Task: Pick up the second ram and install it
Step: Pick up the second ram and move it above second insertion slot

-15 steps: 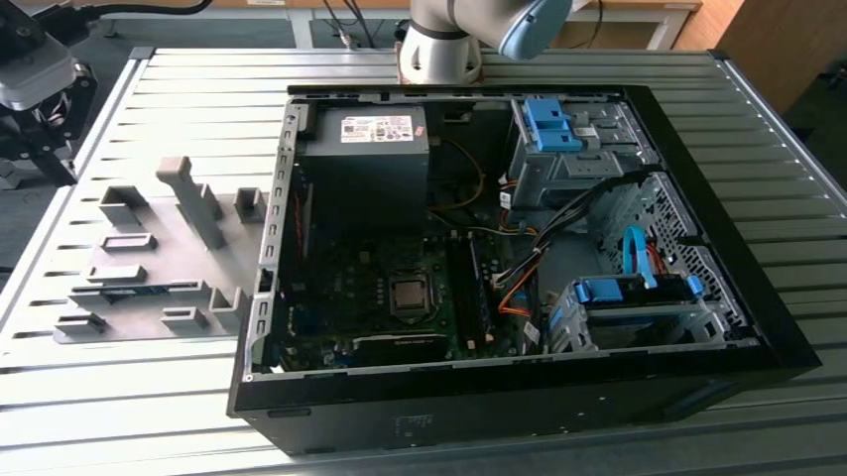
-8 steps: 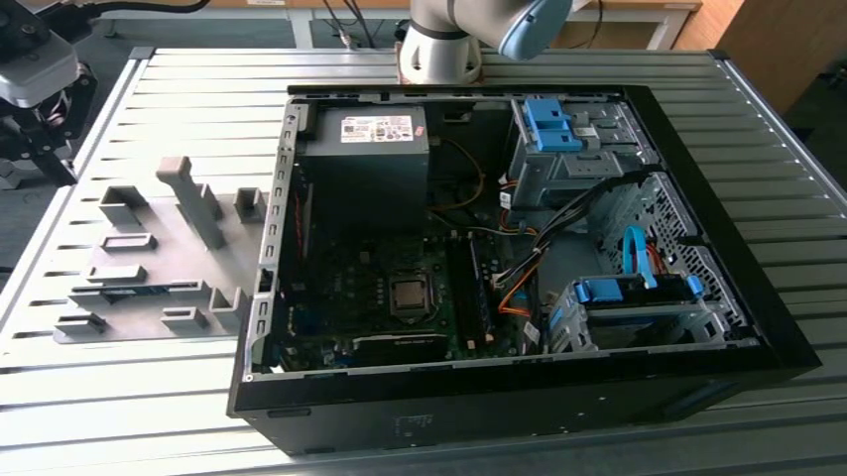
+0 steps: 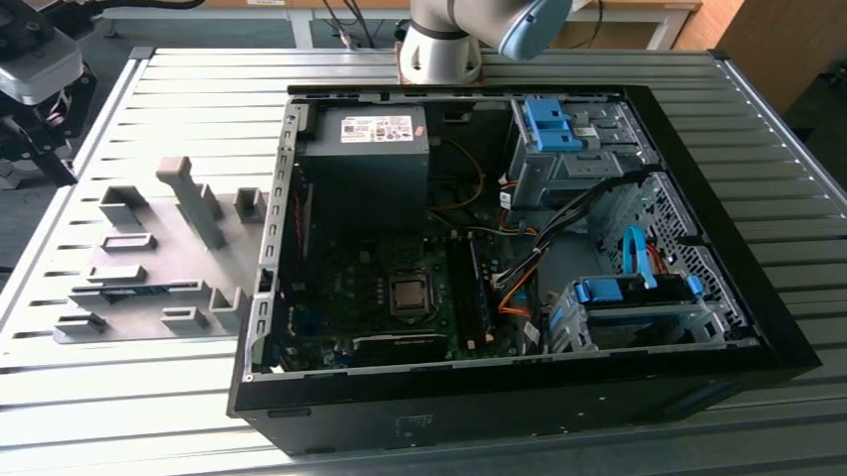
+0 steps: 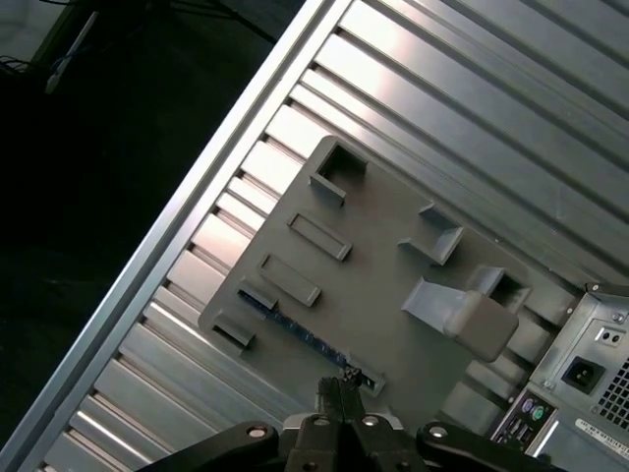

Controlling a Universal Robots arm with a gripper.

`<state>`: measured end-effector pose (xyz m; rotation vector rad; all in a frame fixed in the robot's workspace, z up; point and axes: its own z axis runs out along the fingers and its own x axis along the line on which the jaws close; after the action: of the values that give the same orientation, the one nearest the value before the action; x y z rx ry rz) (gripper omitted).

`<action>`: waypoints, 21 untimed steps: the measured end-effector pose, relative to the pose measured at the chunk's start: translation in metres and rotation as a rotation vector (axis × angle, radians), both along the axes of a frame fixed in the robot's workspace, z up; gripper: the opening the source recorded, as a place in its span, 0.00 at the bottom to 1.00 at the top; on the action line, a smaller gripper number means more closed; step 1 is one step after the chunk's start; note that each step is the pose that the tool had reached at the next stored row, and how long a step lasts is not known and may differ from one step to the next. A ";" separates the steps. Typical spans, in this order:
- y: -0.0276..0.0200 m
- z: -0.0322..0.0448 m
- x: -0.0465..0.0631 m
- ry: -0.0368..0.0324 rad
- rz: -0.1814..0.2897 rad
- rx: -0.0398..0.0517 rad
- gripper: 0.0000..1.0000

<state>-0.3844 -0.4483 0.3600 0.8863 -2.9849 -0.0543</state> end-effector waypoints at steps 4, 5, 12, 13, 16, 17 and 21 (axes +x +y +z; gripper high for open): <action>0.0001 0.0000 0.000 0.0000 0.018 0.0000 0.11; 0.0001 0.0000 0.000 0.0000 0.023 0.0000 0.11; 0.0003 0.0000 0.000 0.0000 0.055 0.0000 0.11; 0.0003 0.0000 0.000 0.0000 0.059 0.0000 0.11; 0.0004 0.0000 0.000 0.0000 0.073 0.0000 0.11; 0.0004 0.0000 0.000 0.0000 0.077 0.0000 0.11; 0.0005 0.0000 0.000 0.0000 0.096 0.0000 0.11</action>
<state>-0.3844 -0.4478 0.3600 1.0276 -2.9376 -0.0522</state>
